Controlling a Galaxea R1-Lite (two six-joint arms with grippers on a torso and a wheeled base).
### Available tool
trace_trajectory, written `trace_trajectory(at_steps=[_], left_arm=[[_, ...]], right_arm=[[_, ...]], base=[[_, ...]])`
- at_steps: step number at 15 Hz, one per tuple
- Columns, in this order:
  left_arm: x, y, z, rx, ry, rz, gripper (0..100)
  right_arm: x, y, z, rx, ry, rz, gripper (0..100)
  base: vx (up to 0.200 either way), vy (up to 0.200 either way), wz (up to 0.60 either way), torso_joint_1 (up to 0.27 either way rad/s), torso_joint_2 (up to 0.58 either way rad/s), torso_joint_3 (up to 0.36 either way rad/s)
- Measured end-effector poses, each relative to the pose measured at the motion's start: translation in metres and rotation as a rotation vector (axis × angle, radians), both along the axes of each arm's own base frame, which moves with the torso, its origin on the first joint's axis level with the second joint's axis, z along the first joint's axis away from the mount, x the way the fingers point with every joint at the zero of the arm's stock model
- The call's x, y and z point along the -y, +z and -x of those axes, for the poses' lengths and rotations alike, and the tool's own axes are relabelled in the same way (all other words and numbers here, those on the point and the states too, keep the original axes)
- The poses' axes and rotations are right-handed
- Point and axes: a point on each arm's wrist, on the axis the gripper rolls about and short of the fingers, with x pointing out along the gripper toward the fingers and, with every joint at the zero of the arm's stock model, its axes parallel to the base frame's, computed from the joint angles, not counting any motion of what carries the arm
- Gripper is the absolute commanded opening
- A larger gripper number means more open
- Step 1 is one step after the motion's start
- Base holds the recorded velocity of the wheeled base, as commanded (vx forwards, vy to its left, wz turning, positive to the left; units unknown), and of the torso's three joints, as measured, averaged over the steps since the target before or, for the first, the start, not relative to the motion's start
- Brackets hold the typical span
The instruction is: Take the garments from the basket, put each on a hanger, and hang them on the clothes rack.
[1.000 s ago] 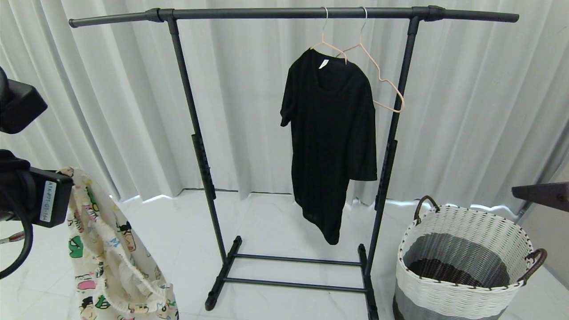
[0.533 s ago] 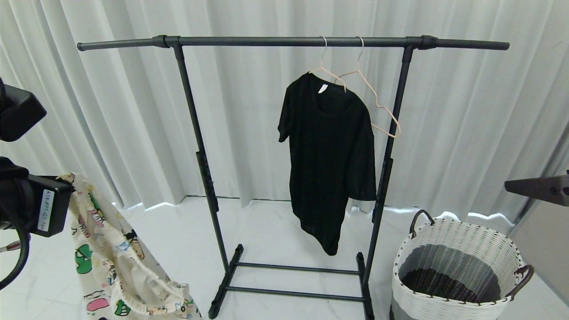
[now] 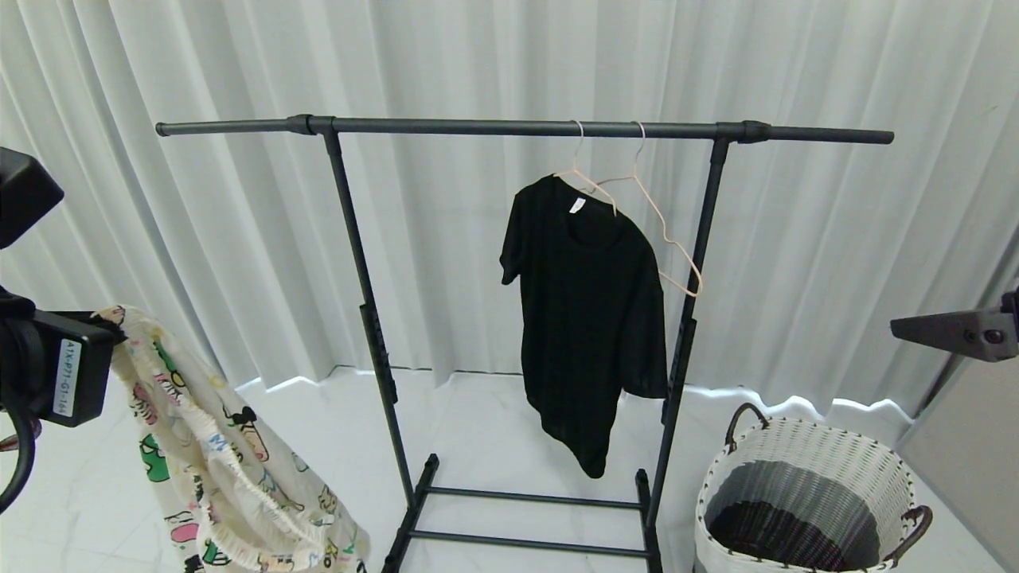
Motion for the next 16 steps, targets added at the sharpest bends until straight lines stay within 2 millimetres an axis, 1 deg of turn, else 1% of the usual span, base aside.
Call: trace_trajectory(at_steps=[6,9,11,12,14,16], left_arm=[[0.0,0.001,0.002,0.008,0.0,0.002,0],[0.0,0.002,0.002,0.011,0.001,0.004,0],[0.0,0.004,0.001,0.034,0.001,0.01,0],[0.0,0.004,0.0,0.035,0.001,0.01,0],[0.0,0.004,0.0,0.034,-0.002,0.009,0],[0.003,0.004,0.001,0.036,-0.02,0.01,0]], right_arm=[[-0.004,0.002,-0.007,0.041,-0.002,-0.02,100],[-0.005,-0.002,-0.01,0.039,0.012,0.016,100],[-0.008,-0.003,-0.013,0.061,0.031,-0.013,100],[-0.008,-0.007,-0.016,0.061,0.056,-0.029,100],[-0.005,-0.018,-0.021,0.033,0.1,-0.005,100],[-0.004,-0.021,-0.024,0.024,0.155,-0.038,100]], base=[[0.0,0.0,0.0,0.219,-0.48,-0.263],[0.2,0.0,0.0,0.049,-0.1,-0.056],[0.2,0.0,0.0,0.007,-0.02,-0.007],[0.2,0.0,0.0,0.022,0.0,-0.007],[0.2,0.0,0.0,0.019,0.0,-0.007],[0.2,0.0,0.0,0.0,0.0,0.0]])
